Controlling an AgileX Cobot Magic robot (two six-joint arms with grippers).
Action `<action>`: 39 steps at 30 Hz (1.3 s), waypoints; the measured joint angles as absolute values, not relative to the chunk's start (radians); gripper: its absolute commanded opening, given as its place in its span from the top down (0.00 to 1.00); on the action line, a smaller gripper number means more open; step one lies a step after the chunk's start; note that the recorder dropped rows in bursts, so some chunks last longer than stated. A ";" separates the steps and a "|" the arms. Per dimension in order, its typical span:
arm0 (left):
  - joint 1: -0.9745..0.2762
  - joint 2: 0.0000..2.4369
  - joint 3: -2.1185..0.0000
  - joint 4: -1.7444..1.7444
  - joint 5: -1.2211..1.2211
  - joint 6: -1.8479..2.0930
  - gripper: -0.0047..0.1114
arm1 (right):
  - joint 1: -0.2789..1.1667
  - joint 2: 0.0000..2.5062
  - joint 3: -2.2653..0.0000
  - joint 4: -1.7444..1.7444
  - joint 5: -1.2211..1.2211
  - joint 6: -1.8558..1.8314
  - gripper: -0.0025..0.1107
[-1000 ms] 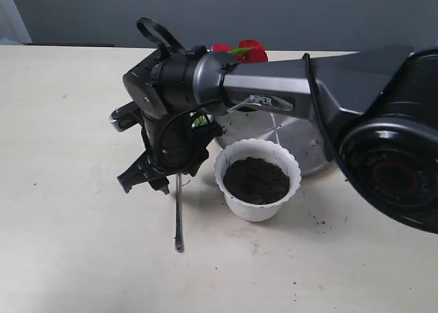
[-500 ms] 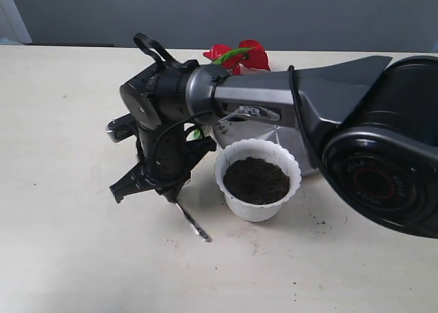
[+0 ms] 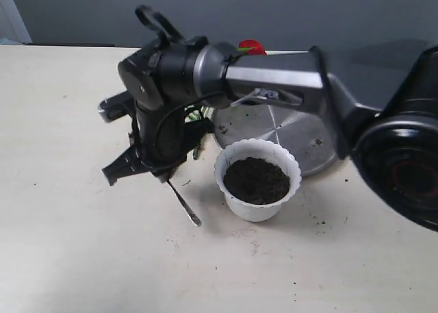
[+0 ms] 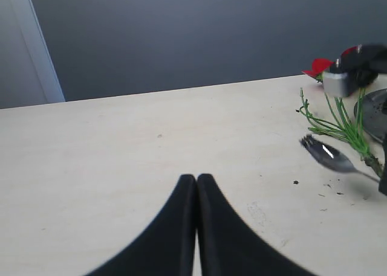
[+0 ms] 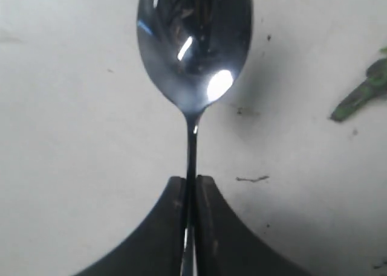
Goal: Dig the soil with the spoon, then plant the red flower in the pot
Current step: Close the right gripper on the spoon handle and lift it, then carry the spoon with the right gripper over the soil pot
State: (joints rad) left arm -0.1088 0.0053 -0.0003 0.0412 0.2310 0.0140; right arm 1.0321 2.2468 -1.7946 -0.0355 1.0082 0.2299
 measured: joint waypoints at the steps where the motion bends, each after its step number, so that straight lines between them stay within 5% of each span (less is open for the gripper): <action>1: -0.109 0.005 0.000 0.041 0.231 0.014 0.96 | 1.032 2.219 -1.795 -0.035 1.001 0.220 0.98; 10: -0.109 0.005 0.000 0.041 0.231 0.014 0.96 | 1.032 1.957 -1.795 -0.112 0.968 0.094 0.98; 22: -0.109 0.005 0.000 0.041 0.231 0.014 0.96 | 1.030 1.823 -1.762 -0.464 1.213 -0.266 0.98; 39: -0.109 0.005 0.000 0.041 0.231 0.014 0.96 | 1.030 1.605 -1.220 -0.708 1.219 -0.396 0.98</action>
State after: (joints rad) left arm -0.1088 0.0053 -0.0003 0.0412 0.2310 0.0140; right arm 1.0302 1.6055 -1.2200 -0.7076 1.2193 -0.3958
